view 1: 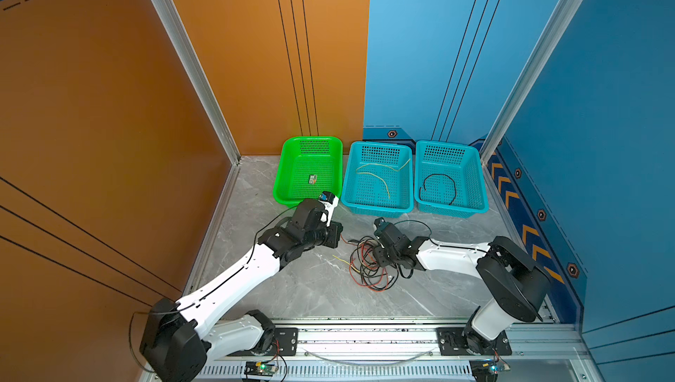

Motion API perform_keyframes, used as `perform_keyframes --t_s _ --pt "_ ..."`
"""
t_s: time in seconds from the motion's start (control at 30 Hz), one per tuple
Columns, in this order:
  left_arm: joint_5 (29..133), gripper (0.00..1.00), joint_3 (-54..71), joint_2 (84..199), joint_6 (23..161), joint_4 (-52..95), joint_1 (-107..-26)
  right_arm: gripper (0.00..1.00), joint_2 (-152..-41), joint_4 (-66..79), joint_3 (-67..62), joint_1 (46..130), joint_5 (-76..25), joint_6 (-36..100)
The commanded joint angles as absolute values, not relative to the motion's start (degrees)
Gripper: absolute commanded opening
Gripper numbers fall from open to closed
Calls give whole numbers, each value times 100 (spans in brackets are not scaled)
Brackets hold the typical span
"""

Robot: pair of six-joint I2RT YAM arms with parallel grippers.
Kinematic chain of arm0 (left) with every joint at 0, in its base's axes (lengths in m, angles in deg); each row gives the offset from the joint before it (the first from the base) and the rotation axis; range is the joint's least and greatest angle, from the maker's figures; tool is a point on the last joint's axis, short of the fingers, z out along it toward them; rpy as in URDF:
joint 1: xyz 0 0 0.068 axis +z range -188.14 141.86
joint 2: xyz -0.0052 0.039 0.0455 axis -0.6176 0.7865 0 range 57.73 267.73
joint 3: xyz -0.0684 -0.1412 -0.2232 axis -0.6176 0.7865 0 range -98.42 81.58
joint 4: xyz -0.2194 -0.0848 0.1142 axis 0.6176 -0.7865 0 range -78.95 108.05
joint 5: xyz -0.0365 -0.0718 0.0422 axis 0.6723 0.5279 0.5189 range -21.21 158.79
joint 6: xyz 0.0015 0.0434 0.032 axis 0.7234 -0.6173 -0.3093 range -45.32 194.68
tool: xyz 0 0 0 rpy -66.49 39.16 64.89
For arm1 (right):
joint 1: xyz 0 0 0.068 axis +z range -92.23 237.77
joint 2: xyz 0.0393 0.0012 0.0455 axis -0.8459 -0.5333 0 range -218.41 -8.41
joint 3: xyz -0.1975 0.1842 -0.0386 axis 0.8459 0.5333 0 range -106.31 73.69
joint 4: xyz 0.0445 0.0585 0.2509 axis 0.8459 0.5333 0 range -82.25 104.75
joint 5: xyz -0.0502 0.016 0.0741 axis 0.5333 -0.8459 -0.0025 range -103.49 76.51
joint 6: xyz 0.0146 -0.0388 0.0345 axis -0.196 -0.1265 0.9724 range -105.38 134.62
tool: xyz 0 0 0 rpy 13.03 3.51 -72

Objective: Untangle and sort cables by color
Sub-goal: Untie the cable.

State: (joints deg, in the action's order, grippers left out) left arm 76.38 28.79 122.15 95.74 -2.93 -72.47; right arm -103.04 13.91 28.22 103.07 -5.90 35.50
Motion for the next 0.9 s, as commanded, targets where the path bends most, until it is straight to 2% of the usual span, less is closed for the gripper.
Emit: perform_keyframes --t_s 0.0,0.5,0.87 --pt "7476 0 2482 11943 9317 -802 -7010 57 -10610 1902 3000 10199 -602 3624" --pt "7301 0 483 11835 8640 -1466 -6139 57 -10296 1951 3365 10182 -480 3712" --pt "7150 0 -1312 11977 8329 -1880 -5922 57 -10155 1951 3427 10171 -488 3746"
